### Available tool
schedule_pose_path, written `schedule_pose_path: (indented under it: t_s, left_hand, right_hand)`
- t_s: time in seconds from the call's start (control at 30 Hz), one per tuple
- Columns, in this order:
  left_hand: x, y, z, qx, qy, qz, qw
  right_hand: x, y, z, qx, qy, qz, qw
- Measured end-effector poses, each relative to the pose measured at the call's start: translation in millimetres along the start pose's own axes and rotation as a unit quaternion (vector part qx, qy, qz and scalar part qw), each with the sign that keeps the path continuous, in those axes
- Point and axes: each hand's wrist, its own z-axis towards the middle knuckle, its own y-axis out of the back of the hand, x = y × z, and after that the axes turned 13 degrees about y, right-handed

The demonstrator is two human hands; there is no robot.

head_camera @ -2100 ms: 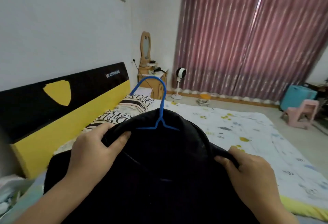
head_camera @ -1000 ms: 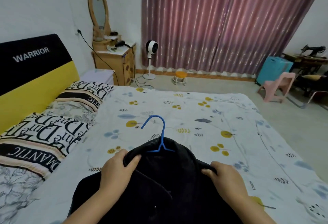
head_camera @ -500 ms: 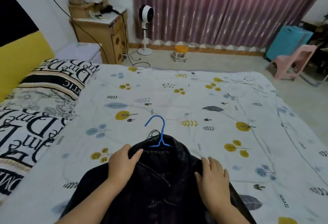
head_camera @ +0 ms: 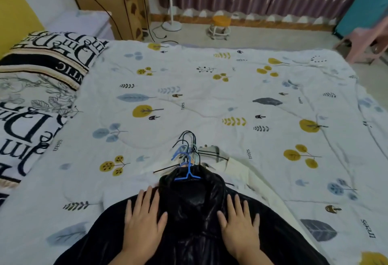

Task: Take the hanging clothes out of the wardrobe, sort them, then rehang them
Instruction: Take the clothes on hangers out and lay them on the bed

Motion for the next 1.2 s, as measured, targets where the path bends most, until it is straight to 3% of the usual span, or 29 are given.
schedule_pose_path:
  t_s: [0.1, 0.3, 0.8, 1.2]
  left_hand:
    - [5, -7, 8, 0.104, 0.026, 0.049, 0.993]
    - [-11, 35, 18, 0.201, 0.035, 0.071, 0.977]
    - [6, 233, -87, 0.134, 0.018, 0.0, 0.991]
    - [30, 350, -281, -0.002, 0.104, -0.052, 0.993]
  right_hand:
    - [4, 4, 5, 0.043, -0.009, -0.011, 0.999]
    - [30, 41, -1, 0.087, -0.004, -0.046, 0.995]
    - [132, 159, -147, 0.032, 0.217, -0.087, 0.972]
    - [176, 206, -317, -0.005, 0.412, -0.174, 0.894]
